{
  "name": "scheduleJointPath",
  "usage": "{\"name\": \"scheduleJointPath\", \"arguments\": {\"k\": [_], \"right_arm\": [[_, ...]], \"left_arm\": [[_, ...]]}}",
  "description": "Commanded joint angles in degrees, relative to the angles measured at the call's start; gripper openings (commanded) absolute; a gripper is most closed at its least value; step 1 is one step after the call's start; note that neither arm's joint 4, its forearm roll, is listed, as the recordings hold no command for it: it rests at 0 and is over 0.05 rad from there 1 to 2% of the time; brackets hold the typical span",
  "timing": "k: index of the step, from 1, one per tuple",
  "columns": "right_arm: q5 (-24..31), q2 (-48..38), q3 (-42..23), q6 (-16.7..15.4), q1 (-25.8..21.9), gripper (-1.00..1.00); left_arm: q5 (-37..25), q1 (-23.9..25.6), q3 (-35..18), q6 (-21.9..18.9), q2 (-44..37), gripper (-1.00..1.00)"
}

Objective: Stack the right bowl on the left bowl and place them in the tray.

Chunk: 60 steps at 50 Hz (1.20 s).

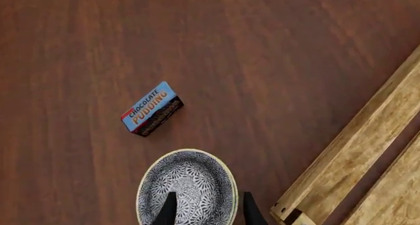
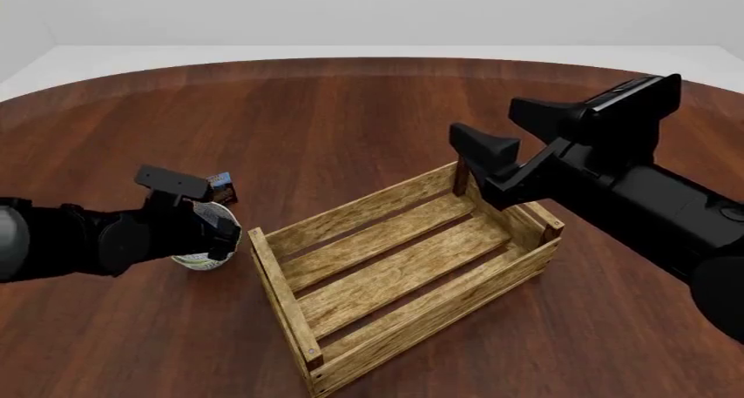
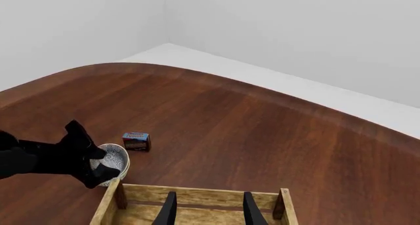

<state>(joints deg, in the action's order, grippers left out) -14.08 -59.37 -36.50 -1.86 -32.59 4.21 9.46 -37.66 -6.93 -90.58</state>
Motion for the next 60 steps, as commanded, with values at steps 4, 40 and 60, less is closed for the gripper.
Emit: {"name": "scheduleJointPath", "arguments": {"k": [4,40,60], "right_arm": [[0.09,0.16,0.03,-0.01,-0.04,1.0],[-0.11,-0.09,0.1,-0.07,-0.08,1.0],[-0.07,0.2,0.18,-0.07,-0.06,1.0]], "left_arm": [[2.5,0.83,0.21,1.02,-3.99,1.0],[8.85,2.58,1.7,5.16,-13.15,1.0],[5.98,2.18,1.99,5.55,-7.15,-1.0]]}}
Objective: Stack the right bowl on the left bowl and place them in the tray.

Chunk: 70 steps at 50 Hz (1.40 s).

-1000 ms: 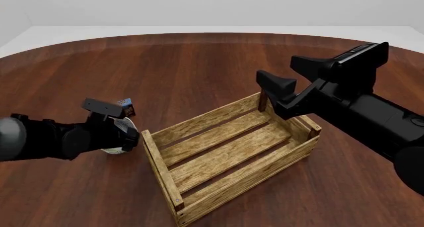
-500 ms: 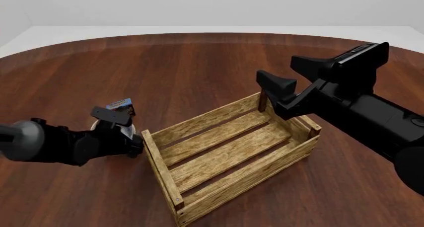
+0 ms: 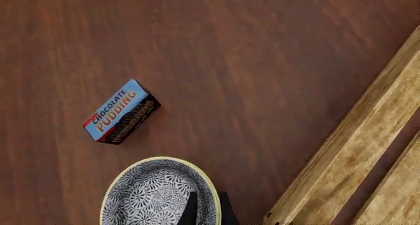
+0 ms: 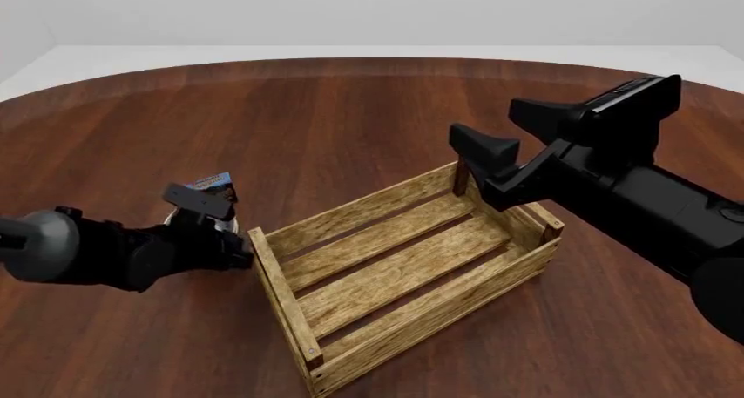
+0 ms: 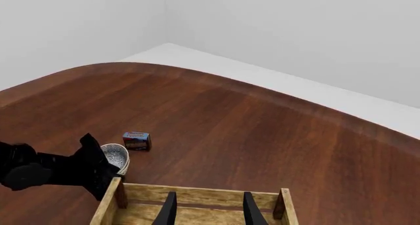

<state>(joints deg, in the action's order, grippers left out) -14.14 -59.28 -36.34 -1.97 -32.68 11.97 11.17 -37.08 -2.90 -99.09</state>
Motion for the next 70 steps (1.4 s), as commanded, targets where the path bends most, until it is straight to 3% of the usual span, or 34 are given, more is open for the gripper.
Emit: {"name": "scheduleJointPath", "arguments": {"k": [1,14,36,51,70], "right_arm": [[0.0,0.1,0.03,-0.04,0.06,1.0],[0.64,1.22,0.11,0.03,-0.03,1.0],[1.61,2.92,0.1,0.15,0.37,1.0],[2.35,4.68,0.31,0.09,1.49,1.0],[3.58,6.97,0.19,0.14,4.21,1.0]], "left_arm": [[-2.41,0.73,1.41,1.81,2.31,-1.0],[-8.45,-0.17,0.67,0.61,11.81,-1.0],[-15.55,0.87,-3.34,-0.02,20.36,-1.0],[-21.91,6.79,-9.21,-1.26,25.72,-1.0],[-23.06,15.28,-13.57,-3.2,23.85,-1.0]]}}
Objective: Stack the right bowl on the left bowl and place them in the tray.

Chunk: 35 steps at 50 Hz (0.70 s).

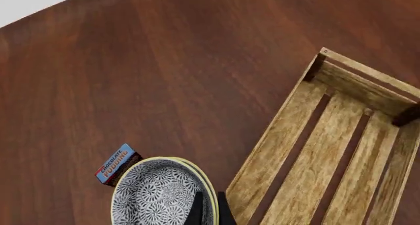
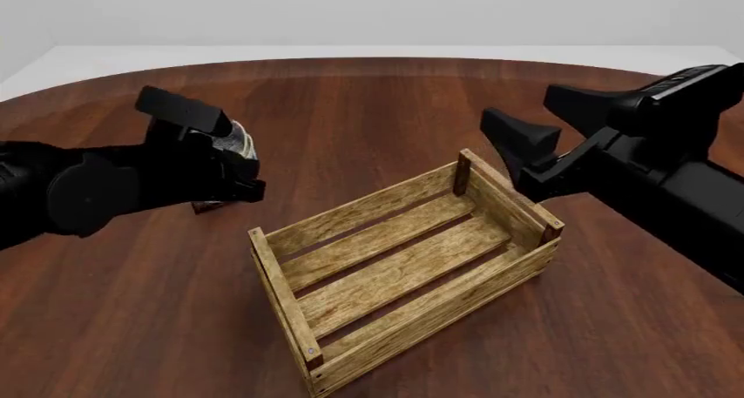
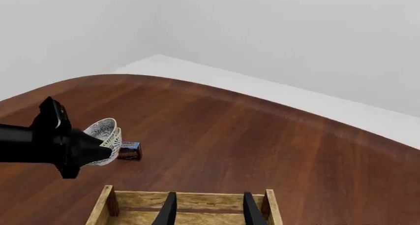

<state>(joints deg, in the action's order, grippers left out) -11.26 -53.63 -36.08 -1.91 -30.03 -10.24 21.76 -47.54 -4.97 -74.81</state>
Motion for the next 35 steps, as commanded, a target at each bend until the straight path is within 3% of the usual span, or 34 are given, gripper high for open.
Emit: {"name": "scheduleJointPath", "arguments": {"k": [1,35], "right_arm": [[0.85,1.62,-0.11,0.07,1.93,1.0],[1.67,3.34,-0.53,0.84,7.43,1.0]], "left_arm": [[-0.5,5.27,-3.21,-1.79,-0.79,-1.0],[-0.5,16.77,-10.51,-3.48,-8.91,-1.0]]}}
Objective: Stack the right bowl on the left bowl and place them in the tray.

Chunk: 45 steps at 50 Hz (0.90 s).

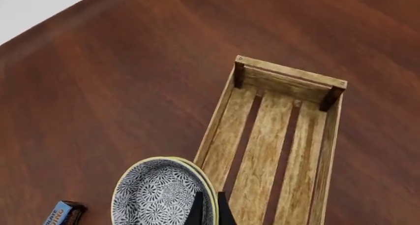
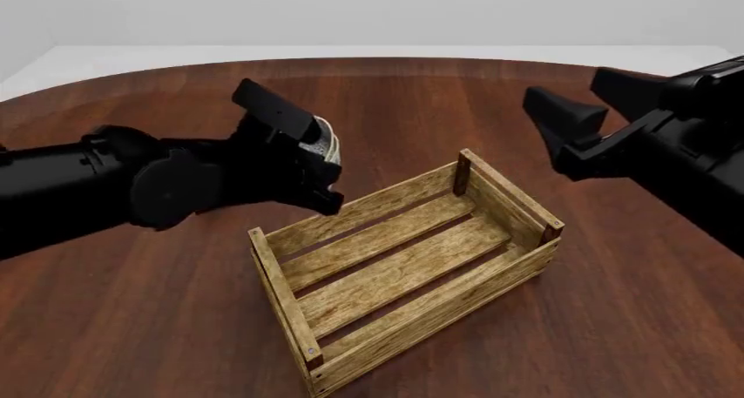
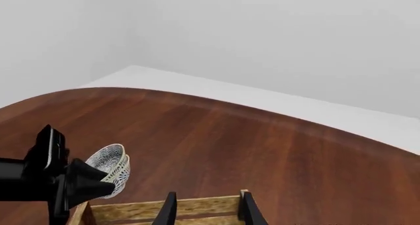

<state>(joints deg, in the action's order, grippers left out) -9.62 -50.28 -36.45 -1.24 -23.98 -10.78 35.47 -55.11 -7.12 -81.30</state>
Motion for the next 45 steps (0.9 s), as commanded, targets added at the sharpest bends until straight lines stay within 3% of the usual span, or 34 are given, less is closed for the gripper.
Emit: {"name": "scheduleJointPath", "arguments": {"k": [1,45], "right_arm": [[-0.1,-0.29,-0.22,0.24,1.55,1.0],[0.14,-0.08,-0.37,0.88,4.17,1.0]], "left_arm": [[0.03,3.74,-3.56,-0.82,-3.18,-1.0],[1.02,11.76,-10.25,-2.08,-14.75,-1.0]]}}
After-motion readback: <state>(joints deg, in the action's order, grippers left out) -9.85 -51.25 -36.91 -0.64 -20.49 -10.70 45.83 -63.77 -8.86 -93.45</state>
